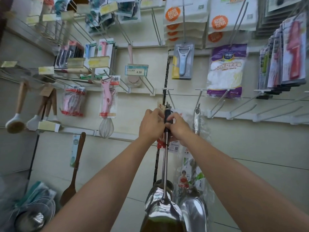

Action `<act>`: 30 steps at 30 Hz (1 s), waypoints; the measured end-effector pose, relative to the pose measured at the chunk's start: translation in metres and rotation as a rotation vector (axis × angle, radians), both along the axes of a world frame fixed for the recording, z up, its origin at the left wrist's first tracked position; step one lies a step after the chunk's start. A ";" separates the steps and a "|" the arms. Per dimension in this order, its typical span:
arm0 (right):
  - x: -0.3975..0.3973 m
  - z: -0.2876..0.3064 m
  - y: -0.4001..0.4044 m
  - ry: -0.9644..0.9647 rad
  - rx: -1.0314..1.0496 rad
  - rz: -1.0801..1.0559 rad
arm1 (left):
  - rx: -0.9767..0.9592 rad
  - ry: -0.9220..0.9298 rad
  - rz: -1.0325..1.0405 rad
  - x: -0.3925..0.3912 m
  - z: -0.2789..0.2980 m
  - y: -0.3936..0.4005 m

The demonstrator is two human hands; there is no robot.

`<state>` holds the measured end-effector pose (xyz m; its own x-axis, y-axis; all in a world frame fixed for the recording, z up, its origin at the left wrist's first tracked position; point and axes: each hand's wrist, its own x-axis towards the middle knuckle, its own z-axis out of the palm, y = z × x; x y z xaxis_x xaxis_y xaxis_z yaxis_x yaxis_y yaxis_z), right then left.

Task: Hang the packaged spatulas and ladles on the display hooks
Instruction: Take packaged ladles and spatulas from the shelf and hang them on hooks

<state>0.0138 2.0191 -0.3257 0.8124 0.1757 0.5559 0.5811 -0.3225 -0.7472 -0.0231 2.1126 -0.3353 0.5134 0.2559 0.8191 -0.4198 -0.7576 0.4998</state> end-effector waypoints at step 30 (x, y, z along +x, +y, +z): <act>0.001 -0.053 -0.177 0.060 0.145 -0.128 | -0.151 0.303 -0.429 0.030 -0.077 -0.164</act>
<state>0.0149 1.8422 -0.3792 0.8554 -0.0097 0.5178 0.4953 -0.2770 -0.8234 0.0068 1.9483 -0.4122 0.8047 0.0752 0.5888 -0.4957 -0.4607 0.7362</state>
